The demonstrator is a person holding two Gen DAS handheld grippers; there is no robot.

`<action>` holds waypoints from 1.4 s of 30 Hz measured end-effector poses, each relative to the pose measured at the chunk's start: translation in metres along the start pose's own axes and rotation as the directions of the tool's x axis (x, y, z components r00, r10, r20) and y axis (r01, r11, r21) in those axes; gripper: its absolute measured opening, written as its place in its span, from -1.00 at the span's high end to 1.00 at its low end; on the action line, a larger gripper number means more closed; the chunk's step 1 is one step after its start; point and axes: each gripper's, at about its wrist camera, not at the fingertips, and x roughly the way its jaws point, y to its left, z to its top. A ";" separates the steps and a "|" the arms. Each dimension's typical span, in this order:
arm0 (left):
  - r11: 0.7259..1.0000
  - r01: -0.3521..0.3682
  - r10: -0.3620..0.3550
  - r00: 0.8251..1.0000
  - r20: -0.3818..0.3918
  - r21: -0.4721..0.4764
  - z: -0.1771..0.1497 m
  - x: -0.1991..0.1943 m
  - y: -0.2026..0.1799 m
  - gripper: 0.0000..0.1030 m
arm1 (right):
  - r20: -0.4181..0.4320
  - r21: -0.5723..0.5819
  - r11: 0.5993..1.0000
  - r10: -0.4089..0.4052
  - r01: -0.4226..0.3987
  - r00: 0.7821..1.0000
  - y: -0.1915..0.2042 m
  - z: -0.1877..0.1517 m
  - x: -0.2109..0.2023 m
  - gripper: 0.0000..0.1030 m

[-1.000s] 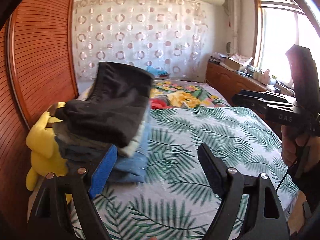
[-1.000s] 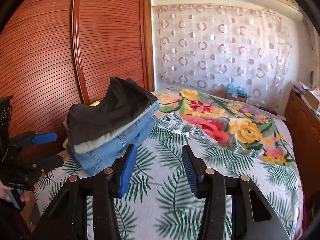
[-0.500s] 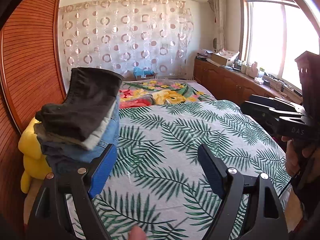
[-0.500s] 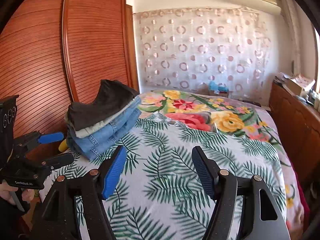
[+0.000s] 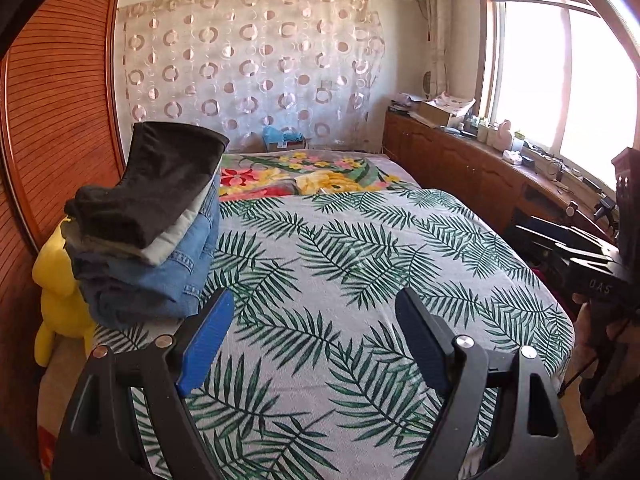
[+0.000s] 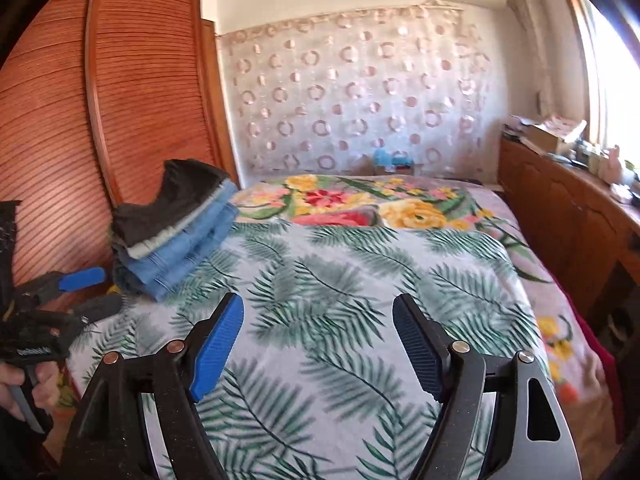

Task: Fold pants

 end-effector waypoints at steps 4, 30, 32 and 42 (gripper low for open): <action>1.000 -0.010 0.010 1.000 0.016 -0.008 0.002 -0.009 -0.004 -0.61 | 0.016 0.027 0.999 -0.035 0.035 0.999 0.000 -0.001 -0.018 -0.54; 0.999 -0.052 0.053 0.987 0.151 -0.012 0.024 -0.062 -0.013 -0.62 | 0.153 0.015 0.993 -0.115 0.114 0.981 0.046 -0.018 -0.087 -0.54; 0.999 -0.051 0.052 0.987 0.151 -0.010 0.024 -0.062 -0.012 -0.62 | 0.151 0.018 0.993 -0.115 0.114 0.982 0.046 -0.019 -0.087 -0.54; 0.999 -0.052 0.053 0.987 0.152 -0.010 0.023 -0.062 -0.013 -0.61 | 0.153 0.023 0.994 -0.113 0.111 0.982 0.032 -0.011 -0.084 -0.54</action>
